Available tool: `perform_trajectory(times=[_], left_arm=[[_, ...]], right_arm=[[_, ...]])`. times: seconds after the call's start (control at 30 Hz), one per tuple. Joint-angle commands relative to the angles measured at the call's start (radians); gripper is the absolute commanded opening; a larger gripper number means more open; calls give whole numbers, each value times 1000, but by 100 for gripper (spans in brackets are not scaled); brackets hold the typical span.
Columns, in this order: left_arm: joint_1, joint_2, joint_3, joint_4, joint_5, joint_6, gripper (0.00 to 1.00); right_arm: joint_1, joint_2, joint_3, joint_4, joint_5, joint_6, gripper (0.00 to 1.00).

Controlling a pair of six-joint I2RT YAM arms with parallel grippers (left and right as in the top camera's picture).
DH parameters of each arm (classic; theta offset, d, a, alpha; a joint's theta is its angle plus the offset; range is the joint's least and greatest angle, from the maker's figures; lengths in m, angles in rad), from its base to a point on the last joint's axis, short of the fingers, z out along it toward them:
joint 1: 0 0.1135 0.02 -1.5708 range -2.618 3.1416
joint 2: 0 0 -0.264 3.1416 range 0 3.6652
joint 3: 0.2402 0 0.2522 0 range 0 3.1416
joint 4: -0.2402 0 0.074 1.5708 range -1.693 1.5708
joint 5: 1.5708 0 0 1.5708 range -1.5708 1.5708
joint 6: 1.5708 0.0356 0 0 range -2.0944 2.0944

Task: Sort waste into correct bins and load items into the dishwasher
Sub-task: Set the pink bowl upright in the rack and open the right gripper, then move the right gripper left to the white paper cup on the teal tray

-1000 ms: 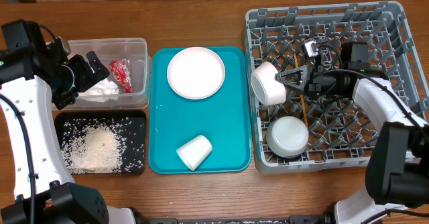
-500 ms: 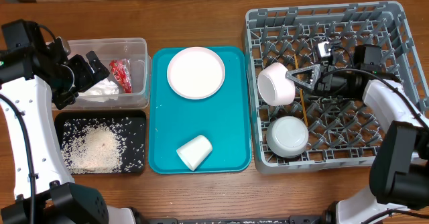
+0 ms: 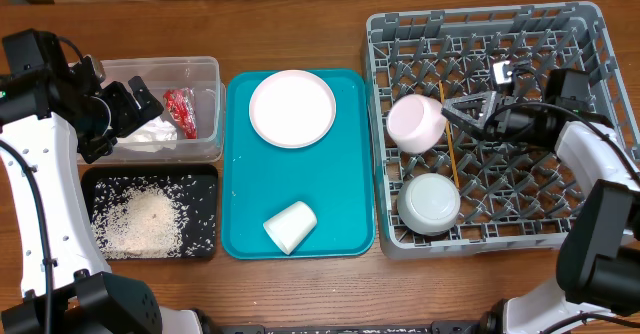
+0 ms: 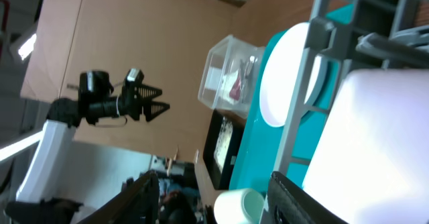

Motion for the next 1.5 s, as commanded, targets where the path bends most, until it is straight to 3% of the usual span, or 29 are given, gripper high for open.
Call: perform_trajectory(times=[0.0, 0.27, 0.47, 0.53, 0.7, 0.93, 1.23, 1.47], left_arm=[[-5, -16, 14, 2, -3, 11, 100], [-5, -16, 14, 2, -3, 11, 100], [-5, -16, 14, 2, -3, 11, 100], [-5, -16, 14, 2, -3, 11, 100], [-5, -16, 14, 2, -3, 11, 100], [-5, -16, 14, 2, -3, 11, 100], [-4, -16, 14, 2, -3, 11, 100], [-5, -16, 14, 2, -3, 11, 100]], right_arm=[[-38, -1, 2, 29, 0, 73, 53], [-62, -58, 76, 5, 148, 180, 53], [-4, -195, 128, -116, 484, 185, 52], [105, -293, 148, -171, 725, 164, 52], [359, -379, 150, -188, 967, 110, 52], [808, -367, 150, -199, 1242, 14, 52], [1279, -254, 149, -217, 1468, -63, 54], [1451, -128, 149, -222, 1493, -158, 55]])
